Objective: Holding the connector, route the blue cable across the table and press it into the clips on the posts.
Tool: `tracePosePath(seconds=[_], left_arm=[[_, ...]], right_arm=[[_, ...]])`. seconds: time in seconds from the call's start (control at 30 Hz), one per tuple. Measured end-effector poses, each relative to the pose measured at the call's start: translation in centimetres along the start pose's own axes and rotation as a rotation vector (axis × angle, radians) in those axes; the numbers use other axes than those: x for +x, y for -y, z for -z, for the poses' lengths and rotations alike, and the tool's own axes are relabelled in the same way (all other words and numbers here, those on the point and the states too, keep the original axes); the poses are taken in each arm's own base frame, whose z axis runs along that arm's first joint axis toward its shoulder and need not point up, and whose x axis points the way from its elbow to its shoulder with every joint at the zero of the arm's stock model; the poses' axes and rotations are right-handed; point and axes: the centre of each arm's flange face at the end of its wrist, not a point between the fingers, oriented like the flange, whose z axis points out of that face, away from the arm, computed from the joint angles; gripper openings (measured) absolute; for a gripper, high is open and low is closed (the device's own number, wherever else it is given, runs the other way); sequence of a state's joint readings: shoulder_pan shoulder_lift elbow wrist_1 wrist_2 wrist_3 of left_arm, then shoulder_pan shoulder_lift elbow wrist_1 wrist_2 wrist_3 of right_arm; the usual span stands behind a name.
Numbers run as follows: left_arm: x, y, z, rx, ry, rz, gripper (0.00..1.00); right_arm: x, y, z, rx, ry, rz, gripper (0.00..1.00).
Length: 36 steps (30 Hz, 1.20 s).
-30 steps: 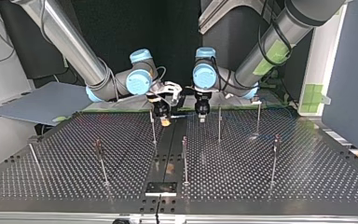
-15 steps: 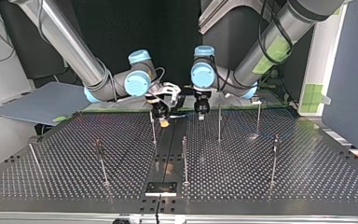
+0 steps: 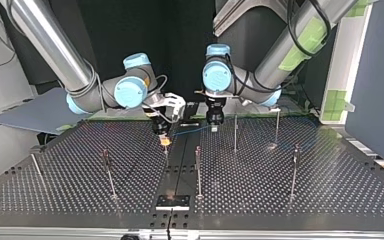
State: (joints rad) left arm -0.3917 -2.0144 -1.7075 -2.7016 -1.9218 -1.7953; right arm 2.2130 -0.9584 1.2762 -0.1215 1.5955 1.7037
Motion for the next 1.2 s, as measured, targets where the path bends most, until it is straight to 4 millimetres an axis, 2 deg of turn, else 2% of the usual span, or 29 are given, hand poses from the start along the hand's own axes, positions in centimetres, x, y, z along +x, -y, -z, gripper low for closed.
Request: tracePosePath(seconds=[0.67,1.0,1.2], left_arm=[[-8.8,1.6,4.3,0.020,0.096,0.032,0.00],[-13.4,1.7,6.7,0.030,0.153,0.053,0.00],[-16.1,1.8,8.1,0.042,0.201,0.072,0.00]], right_arm=[[8.0,0.5,5.4,0.001,-0.031,-0.003,0.00],[12.9,2.0,8.9,0.064,-0.086,-0.002,0.00],[14.2,2.3,10.0,0.091,-0.096,-0.004,0.00]])
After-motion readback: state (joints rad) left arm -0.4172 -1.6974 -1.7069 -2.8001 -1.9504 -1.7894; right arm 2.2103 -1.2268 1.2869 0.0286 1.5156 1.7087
